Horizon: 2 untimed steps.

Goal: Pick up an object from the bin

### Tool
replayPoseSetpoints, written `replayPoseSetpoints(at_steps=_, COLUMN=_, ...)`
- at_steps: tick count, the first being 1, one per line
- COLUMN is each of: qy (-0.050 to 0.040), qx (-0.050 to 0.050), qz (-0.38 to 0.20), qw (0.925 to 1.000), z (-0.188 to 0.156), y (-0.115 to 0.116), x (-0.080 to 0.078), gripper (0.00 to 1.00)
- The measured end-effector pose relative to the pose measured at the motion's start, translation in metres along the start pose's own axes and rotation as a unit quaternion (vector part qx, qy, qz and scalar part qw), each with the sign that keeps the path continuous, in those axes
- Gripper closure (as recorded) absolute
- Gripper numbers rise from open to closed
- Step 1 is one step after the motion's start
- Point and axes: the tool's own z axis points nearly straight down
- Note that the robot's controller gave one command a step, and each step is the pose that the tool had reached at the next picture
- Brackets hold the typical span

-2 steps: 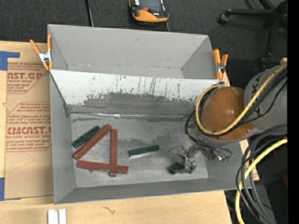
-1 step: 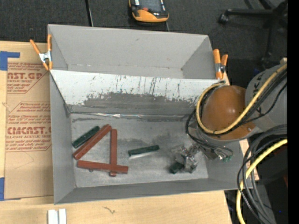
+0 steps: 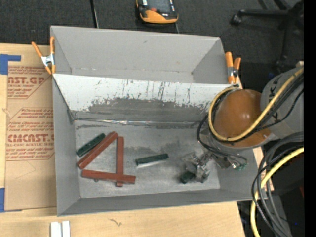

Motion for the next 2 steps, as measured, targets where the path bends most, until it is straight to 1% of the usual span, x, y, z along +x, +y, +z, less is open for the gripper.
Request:
replayPoseSetpoints(at_steps=1, qy=0.0025, qx=-0.002, qz=0.000, qw=1.0000, z=-0.008, y=0.001, x=0.001, gripper=1.00)
replayPoseSetpoints(at_steps=2, qy=0.0039, qx=-0.003, qz=0.000, qw=1.0000, z=-0.028, y=0.002, x=0.002, gripper=1.00)
